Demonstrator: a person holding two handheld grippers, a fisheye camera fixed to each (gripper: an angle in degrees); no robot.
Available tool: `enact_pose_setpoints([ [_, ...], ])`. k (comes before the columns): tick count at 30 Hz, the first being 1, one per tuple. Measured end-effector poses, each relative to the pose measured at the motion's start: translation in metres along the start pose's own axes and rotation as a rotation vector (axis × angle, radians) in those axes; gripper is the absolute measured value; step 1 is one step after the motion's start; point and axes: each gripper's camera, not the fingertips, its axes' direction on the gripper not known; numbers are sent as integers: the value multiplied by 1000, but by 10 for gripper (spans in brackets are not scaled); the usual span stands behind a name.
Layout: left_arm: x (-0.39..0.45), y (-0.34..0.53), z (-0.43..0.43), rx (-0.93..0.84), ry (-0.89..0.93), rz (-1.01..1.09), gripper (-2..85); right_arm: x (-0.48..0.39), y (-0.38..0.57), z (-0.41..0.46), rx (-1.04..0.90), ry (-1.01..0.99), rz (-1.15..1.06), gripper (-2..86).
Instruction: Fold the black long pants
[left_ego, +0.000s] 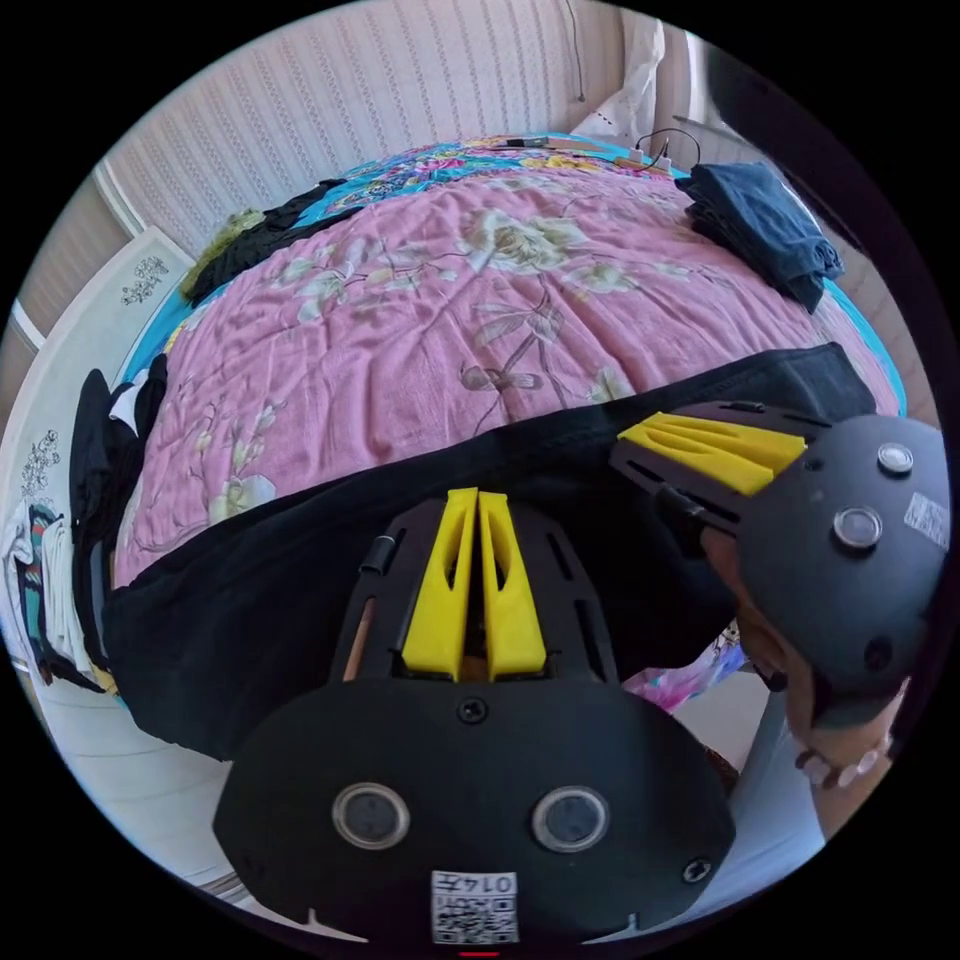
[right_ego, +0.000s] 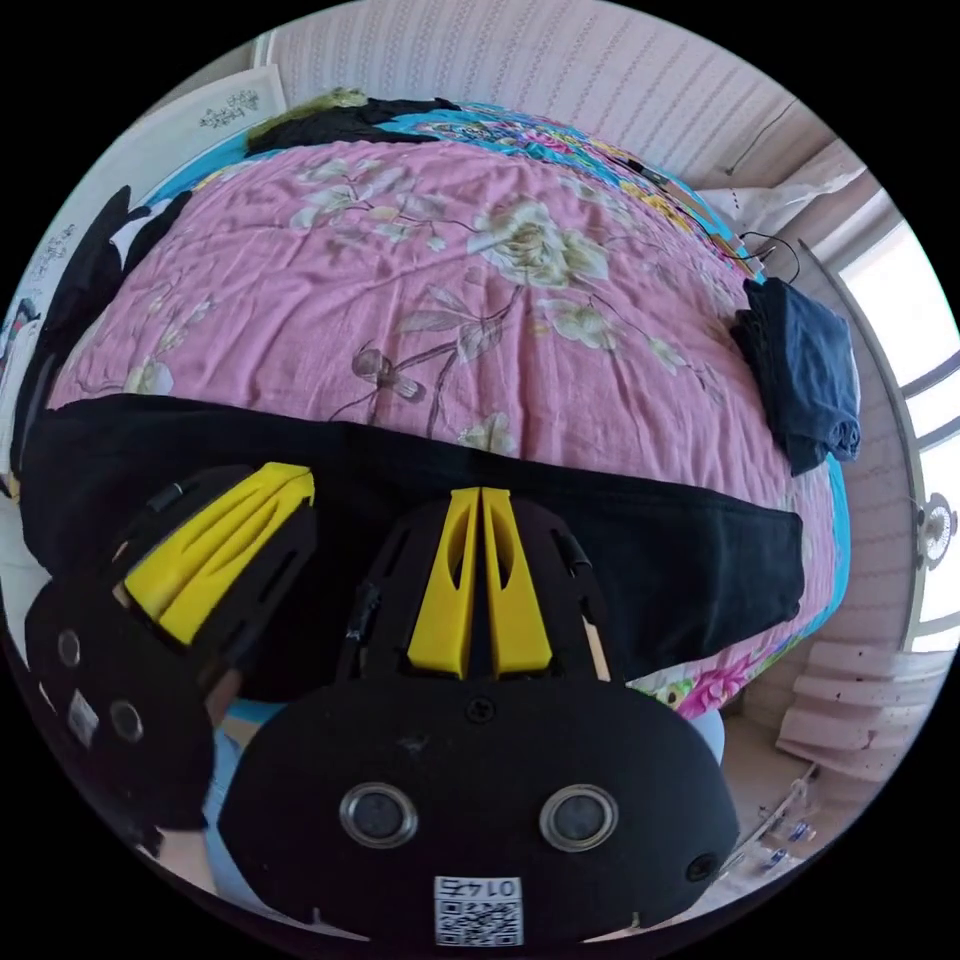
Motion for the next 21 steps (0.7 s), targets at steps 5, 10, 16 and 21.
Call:
enact_pose_setpoints([
  [5, -13, -1, -7, 25, 68, -7, -10, 39, 14, 3, 78, -222, -26, -9],
  [10, -17, -6, -18, 19, 74, -2, -8, 76, 23, 11, 109, -429, -9, -4],
  [16, -28, -10, -39, 32, 86, 47, 45, 97, 27, -3, 178, -483, -60, 62],
  [21, -36, -11, -78, 27, 20, 243, 114, 114, 23, -27, 274, -479, -183, 83],
])
